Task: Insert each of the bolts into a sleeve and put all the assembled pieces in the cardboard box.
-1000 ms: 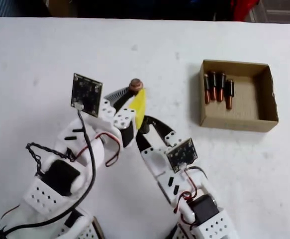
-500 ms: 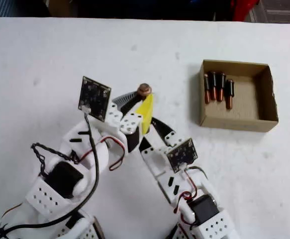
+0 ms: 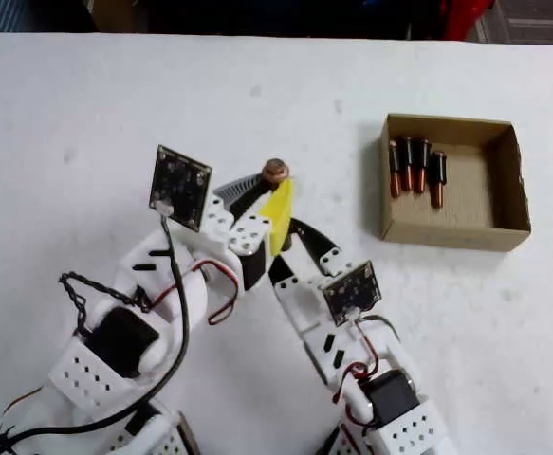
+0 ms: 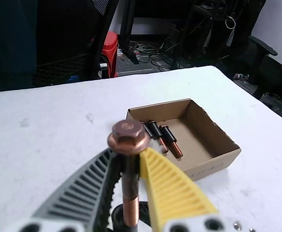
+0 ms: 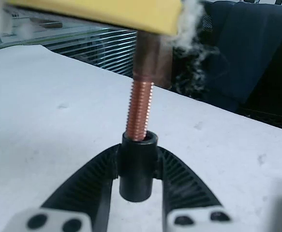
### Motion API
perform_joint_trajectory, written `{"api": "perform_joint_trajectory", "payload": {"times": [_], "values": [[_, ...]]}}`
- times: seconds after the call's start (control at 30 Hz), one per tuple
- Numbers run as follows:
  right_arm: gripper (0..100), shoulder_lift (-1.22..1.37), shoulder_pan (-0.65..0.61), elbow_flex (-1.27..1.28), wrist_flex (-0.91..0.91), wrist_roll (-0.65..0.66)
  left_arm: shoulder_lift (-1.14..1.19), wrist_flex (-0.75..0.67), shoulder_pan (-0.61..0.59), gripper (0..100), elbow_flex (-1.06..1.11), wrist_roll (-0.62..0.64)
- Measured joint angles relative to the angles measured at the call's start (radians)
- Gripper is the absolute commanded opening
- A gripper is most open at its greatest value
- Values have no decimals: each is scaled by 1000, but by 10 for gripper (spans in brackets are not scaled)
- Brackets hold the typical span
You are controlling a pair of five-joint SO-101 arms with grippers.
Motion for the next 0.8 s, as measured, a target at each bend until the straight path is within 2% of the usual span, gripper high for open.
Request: {"api": "perform_joint_trajectory", "payload": {"times": [0.57, 0.8], "values": [[16, 0, 0, 0, 0, 0, 0, -46, -21, 23, 25, 0], [16, 0, 5, 0, 0, 0, 0, -213, -18, 23, 153, 0]]}}
